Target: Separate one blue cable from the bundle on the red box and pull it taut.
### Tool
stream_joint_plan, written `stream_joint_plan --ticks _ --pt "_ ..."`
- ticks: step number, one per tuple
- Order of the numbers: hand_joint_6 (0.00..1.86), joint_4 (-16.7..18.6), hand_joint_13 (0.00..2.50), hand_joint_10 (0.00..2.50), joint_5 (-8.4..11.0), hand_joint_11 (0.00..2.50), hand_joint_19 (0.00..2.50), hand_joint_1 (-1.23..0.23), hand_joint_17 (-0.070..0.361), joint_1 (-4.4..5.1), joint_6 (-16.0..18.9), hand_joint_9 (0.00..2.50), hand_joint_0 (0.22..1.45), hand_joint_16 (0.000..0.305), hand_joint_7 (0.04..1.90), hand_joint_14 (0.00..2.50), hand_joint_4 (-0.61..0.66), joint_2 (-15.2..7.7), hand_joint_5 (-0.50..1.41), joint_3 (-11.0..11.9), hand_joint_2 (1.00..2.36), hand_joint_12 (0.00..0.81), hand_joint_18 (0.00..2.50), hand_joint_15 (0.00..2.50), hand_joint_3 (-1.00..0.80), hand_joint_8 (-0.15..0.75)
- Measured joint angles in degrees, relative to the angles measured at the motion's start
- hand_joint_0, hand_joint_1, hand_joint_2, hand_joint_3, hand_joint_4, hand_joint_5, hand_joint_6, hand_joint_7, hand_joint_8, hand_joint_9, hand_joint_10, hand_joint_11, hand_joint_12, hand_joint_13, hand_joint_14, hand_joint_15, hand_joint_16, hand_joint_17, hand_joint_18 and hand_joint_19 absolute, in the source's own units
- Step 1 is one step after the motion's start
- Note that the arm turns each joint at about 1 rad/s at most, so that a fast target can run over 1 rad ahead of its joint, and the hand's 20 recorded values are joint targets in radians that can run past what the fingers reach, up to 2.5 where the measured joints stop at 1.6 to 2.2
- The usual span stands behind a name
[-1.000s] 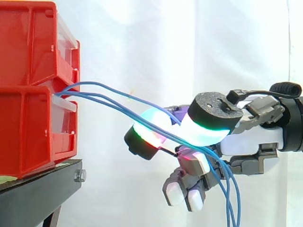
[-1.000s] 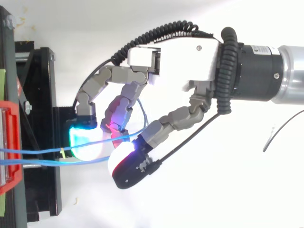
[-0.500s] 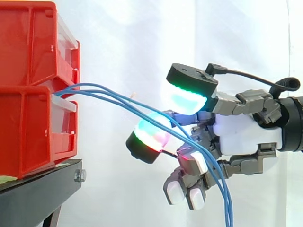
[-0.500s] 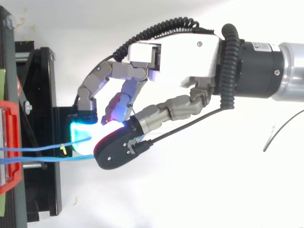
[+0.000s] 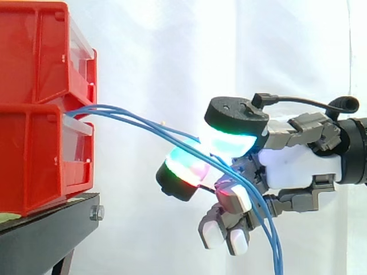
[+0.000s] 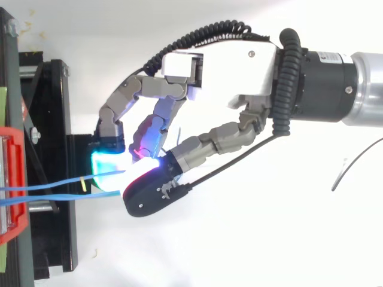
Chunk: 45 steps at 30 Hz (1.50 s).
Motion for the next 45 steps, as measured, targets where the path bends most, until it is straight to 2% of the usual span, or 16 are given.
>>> stream_joint_plan --ticks 3,8,10,11,17,21,25,34,38,45 --pt "0.95 0.06 0.89 0.02 0.08 0.7 0.64 -0.69 0.097 -0.02 -0.04 1.15 0.61 0.043 0.69 0.02 0.07 0.0 -0.13 0.0 1.0 0.334 0.85 0.44 -0.5 0.281" --pt "0.91 0.06 0.92 0.02 0.02 0.67 0.64 -0.53 0.11 -0.03 -0.04 1.18 0.52 0.049 0.71 0.02 0.08 0.02 -0.12 0.0 1.0 0.366 0.89 0.44 -0.5 0.301" --pt "0.9 -0.02 0.93 0.02 0.01 0.67 0.65 -0.47 0.111 -0.03 0.03 1.19 0.51 0.049 0.72 0.02 0.08 0.01 -0.12 0.0 1.0 0.37 0.89 0.44 -0.5 0.308" --pt "0.9 -0.06 0.92 0.03 0.0 0.68 0.67 -0.45 0.105 -0.03 0.05 1.19 0.56 0.047 0.75 0.02 0.06 0.01 -0.12 0.0 1.0 0.358 0.87 0.44 -0.5 0.295" --pt "0.9 -0.11 0.9 0.02 -0.01 0.71 0.65 -0.61 0.104 -0.03 0.06 1.17 0.59 0.046 0.82 0.02 0.06 0.02 -0.12 0.0 1.01 0.351 0.87 0.44 -0.3 0.299" --pt "0.95 0.05 0.87 0.03 -0.01 0.82 0.62 -0.68 0.106 -0.03 0.01 1.17 0.63 0.047 0.73 0.02 0.07 0.02 -0.12 0.0 1.01 0.357 0.87 0.44 -0.23 0.313" --pt "0.97 0.14 0.84 0.03 -0.01 0.91 0.62 -0.78 0.1 -0.03 0.08 1.18 0.68 0.044 0.81 0.02 -0.02 0.05 -0.12 0.02 1.02 0.342 0.83 0.44 -0.16 0.295" --pt "0.97 0.11 0.83 0.02 -0.01 0.92 0.64 -0.76 0.1 -0.03 -0.07 1.18 0.68 0.044 0.79 0.02 -0.01 0.48 -0.12 0.21 1.02 0.34 0.83 0.45 -0.19 0.291" --pt "0.95 -0.04 0.85 0.03 -0.01 0.89 0.66 -0.73 0.101 -0.06 -0.3 1.22 0.63 0.045 0.78 0.02 0.07 0.96 -0.12 0.24 1.02 0.345 0.84 0.45 -0.24 0.293" --pt "0.94 -0.14 0.91 0.03 0.0 0.86 0.64 -0.76 0.112 -0.01 -0.4 1.32 0.62 0.05 0.86 0.02 0.07 1.22 -0.09 0.26 1.02 0.364 0.91 0.44 -0.15 0.322"
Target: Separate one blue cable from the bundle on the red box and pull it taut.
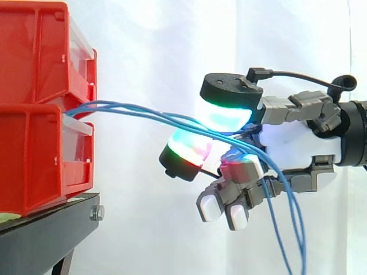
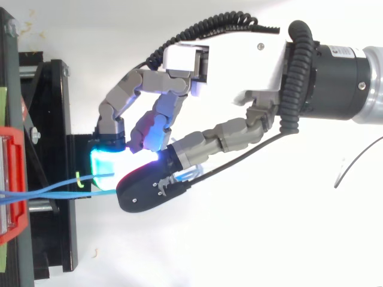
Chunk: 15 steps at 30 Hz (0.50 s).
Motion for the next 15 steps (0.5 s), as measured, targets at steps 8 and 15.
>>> stream_joint_plan --ticks 8,15 --pt "0.92 -0.08 0.76 0.0 0.13 0.13 0.42 -0.81 0.124 0.17 -0.01 0.79 0.62 0.055 0.92 0.0 0.06 0.02 -0.07 0.0 1.01 0.382 0.94 0.06 -0.11 0.329" --pt "0.92 -0.14 0.68 0.0 0.2 0.07 0.42 -0.82 0.127 -0.03 0.14 0.67 0.62 0.056 0.92 0.0 0.06 0.03 -0.07 0.0 1.01 0.383 0.87 0.07 -0.1 0.305"
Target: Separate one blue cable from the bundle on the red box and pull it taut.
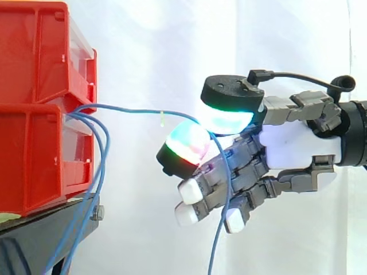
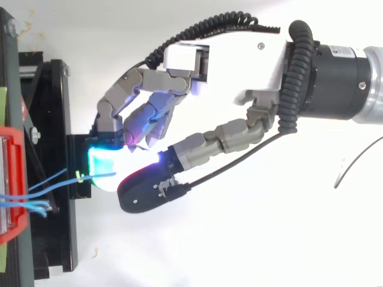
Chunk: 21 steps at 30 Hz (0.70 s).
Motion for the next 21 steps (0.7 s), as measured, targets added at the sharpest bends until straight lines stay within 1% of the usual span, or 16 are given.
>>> stream_joint_plan --ticks 2,9,15,18,21 --pt "0.92 -0.32 0.68 0.0 -0.02 0.07 0.42 -0.82 0.127 -0.05 -0.04 0.66 0.62 0.056 0.93 0.0 0.07 -0.01 -0.07 0.0 1.01 0.386 0.86 0.07 -0.1 0.304" --pt "0.91 -3.13 0.69 0.0 0.09 0.07 0.43 -0.82 0.13 -0.15 0.09 0.68 0.62 0.058 0.95 0.0 0.08 -0.03 -0.06 -0.01 1.01 0.393 0.86 0.08 -0.08 0.317" --pt "0.92 -5.32 0.73 0.0 0.3 0.11 0.44 -0.83 0.142 -0.17 0.48 0.73 0.61 0.063 0.94 0.0 0.06 -0.04 -0.05 -0.22 1.0 0.426 0.91 0.11 -0.03 0.345" --pt "0.92 -5.63 0.74 0.0 0.32 0.12 0.44 -0.84 0.144 -0.06 0.53 0.75 0.62 0.064 0.94 0.0 0.05 -0.04 -0.05 -0.65 1.0 0.434 0.92 0.12 -0.02 0.353" --pt "0.92 -5.67 0.76 0.01 0.24 0.13 0.44 -0.85 0.146 0.15 0.55 0.76 0.62 0.065 0.95 0.01 0.05 -0.06 -0.05 -1.91 1.0 0.438 0.93 0.14 -0.01 0.354"
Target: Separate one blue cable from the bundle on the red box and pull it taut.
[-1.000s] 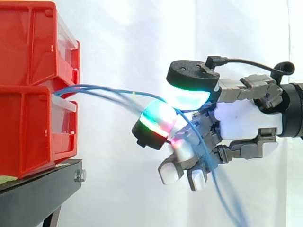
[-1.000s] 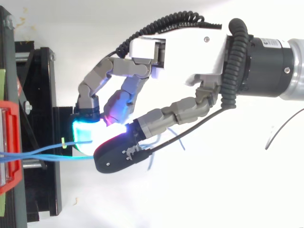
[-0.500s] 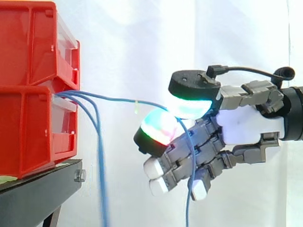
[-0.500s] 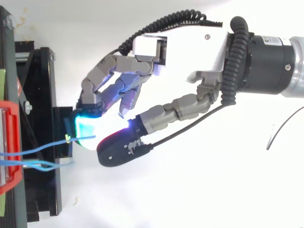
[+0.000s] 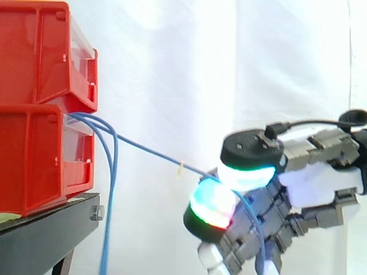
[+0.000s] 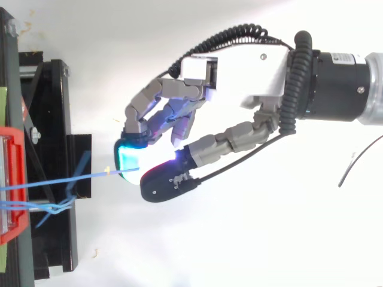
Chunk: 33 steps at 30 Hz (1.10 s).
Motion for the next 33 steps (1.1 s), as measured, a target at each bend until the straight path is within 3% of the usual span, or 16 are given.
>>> stream_joint_plan --ticks 7,13,20,28,33 --pt "0.92 0.84 0.8 0.01 -0.18 0.17 0.46 -0.85 0.146 0.39 1.04 0.83 0.61 0.065 0.95 0.01 0.04 0.01 -0.05 -2.85 1.02 0.431 0.94 0.2 0.0 0.365" --pt "0.92 0.7 0.84 0.01 -0.76 0.2 0.46 -0.86 0.147 0.37 6.7 0.89 0.59 0.065 0.96 0.01 0.02 0.02 -0.04 -3.33 1.11 0.44 0.98 0.22 0.0 0.373" --pt "0.91 -2.07 0.86 0.01 -1.29 0.21 0.47 -0.87 0.148 0.17 12.28 0.91 0.58 0.066 0.97 0.01 0.01 1.2 -0.04 -3.35 1.15 0.436 1.0 0.24 0.0 0.374" --pt "0.91 -6.17 0.88 0.01 -1.36 0.22 0.47 -0.88 0.148 0.25 12.58 0.94 0.58 0.066 0.98 0.01 0.01 1.92 -0.04 -3.36 1.16 0.437 1.01 0.25 0.01 0.375" --pt "0.91 -6.35 0.89 0.01 -1.43 0.24 0.47 -0.87 0.15 0.44 12.5 1.01 0.54 0.067 1.0 0.01 -0.02 1.93 -0.03 -3.36 1.27 0.44 1.02 0.26 0.0 0.38"
